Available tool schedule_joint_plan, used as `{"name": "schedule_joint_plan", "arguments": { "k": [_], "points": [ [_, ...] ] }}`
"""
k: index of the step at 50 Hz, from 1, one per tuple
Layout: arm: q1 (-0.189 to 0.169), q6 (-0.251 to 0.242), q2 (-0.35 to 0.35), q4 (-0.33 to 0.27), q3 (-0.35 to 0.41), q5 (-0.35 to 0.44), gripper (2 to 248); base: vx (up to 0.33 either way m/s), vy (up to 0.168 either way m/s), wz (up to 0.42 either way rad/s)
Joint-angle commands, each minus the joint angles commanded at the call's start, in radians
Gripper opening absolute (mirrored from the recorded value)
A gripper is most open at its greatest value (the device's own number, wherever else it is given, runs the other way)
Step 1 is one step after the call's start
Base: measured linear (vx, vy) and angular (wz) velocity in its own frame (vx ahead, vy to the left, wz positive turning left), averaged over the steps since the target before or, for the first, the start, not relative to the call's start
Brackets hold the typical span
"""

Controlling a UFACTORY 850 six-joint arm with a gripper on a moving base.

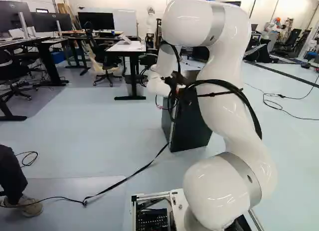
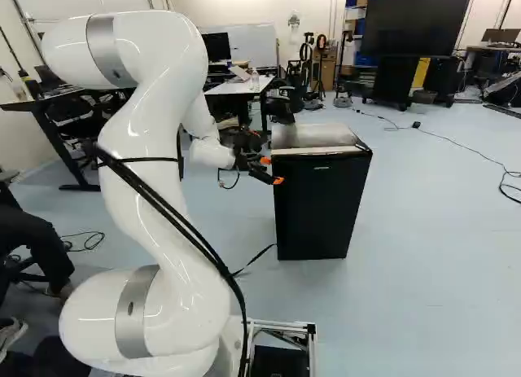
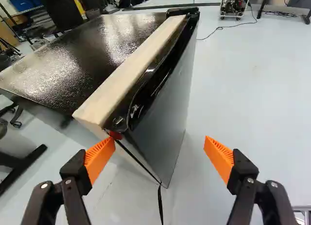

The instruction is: Open the fridge door

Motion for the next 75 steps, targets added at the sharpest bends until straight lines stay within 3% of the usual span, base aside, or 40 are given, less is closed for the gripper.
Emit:
{"name": "schedule_joint_plan", "arguments": {
  "k": [22,34,75],
  "points": [
    [-0.022,0.0,0.011,0.002,0.018,0.0,247,0.0,0.0,0.0],
    [-0.042,0.0,0.037,0.047,0.058,0.0,247,0.0,0.0,0.0],
    [-0.136,0.0,0.125,0.45,0.202,0.0,247,0.0,0.0,-0.002]
  ]
}}
